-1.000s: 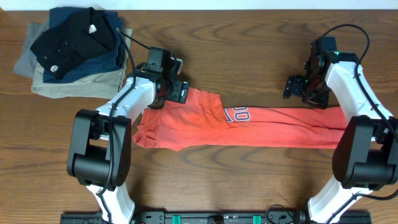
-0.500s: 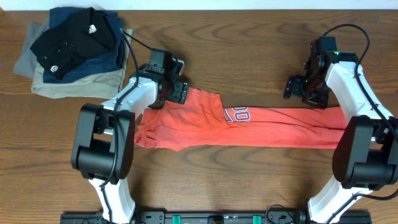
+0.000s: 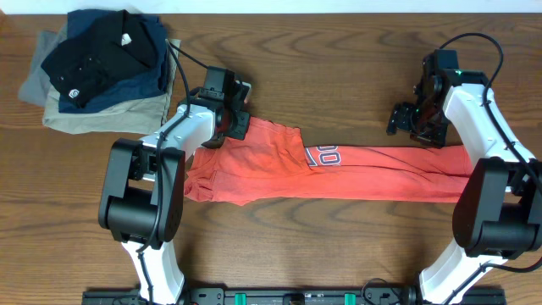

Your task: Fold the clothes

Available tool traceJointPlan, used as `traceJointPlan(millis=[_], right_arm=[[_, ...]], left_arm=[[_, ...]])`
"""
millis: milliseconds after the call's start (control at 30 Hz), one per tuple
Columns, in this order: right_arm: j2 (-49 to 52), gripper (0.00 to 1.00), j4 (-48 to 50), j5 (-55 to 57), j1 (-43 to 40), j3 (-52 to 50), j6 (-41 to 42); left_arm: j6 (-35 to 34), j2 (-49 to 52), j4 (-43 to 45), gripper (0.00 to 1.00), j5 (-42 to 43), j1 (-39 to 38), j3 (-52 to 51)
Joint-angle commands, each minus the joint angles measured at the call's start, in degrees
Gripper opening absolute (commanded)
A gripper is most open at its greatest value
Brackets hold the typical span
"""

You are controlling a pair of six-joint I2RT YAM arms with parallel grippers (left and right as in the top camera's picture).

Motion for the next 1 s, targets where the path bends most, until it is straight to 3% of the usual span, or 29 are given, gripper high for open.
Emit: traceJointPlan(millis=[0, 433, 967], right_arm=[[-1.3, 0.78, -0.1, 0.0, 0.3, -0.1, -0.2], [-1.3, 0.77, -0.3, 0.0, 0.3, -0.1, -0.2], [-1.3, 0.77, -1.2, 0.0, 0.2, -0.1, -0.3]], left_arm=[[-2.3, -1.3, -0.6, 0.06, -0.1, 0.0, 0.6], [-7.1, -13.3, -12.8, 0.06, 1.5, 0.0, 0.6], [-8.4, -14.7, -29.1, 0.06, 11.3, 0.0, 0.6]])
